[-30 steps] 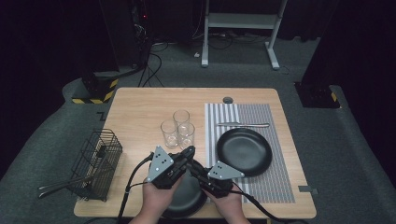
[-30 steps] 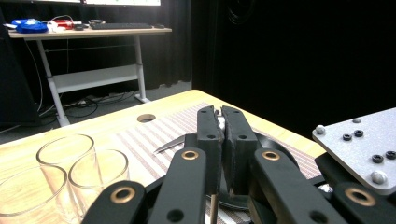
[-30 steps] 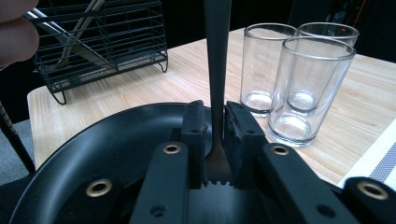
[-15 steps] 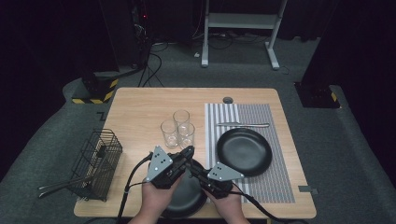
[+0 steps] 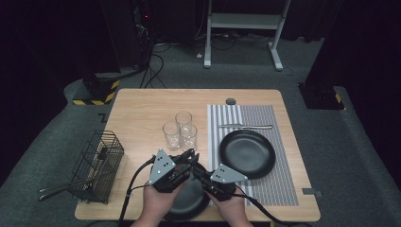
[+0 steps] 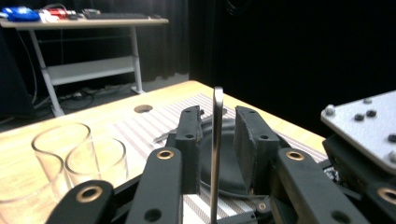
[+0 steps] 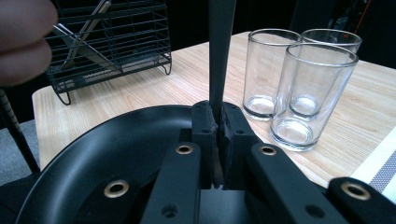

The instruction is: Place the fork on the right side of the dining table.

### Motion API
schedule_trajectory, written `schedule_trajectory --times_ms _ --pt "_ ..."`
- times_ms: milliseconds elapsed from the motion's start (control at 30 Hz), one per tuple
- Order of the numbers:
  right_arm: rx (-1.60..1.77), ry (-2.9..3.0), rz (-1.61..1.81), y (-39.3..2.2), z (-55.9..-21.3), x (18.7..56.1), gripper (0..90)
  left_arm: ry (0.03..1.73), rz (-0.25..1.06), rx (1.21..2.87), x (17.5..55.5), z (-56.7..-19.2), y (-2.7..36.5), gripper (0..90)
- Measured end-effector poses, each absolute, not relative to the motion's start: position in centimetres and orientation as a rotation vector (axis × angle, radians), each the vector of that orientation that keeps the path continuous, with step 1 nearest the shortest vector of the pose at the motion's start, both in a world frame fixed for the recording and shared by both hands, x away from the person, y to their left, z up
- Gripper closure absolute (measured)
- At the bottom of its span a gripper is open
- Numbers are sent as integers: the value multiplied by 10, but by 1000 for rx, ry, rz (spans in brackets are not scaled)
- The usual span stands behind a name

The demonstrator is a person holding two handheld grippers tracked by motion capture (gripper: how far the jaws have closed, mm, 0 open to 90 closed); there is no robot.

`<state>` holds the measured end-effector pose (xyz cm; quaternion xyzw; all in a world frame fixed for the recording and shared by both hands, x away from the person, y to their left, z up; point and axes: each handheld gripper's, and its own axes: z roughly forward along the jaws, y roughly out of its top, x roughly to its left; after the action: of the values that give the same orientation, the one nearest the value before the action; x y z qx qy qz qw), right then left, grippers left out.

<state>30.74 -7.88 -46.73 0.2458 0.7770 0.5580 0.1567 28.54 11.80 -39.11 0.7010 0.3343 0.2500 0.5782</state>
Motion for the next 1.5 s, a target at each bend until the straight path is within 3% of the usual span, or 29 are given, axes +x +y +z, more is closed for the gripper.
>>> schedule_trajectory --times_ms 500,700,1000,1500 --pt "704 2226 1595 -79 -467 308 854 800 518 1697 287 -426 120 695" --pt "705 2232 1593 -79 -468 308 854 813 500 1714 288 -437 120 732" --pt "702 2234 1591 -78 -469 308 854 800 522 1710 286 -441 121 861" --pt "708 2230 1606 -79 -468 309 833 797 531 1709 287 -439 121 868"
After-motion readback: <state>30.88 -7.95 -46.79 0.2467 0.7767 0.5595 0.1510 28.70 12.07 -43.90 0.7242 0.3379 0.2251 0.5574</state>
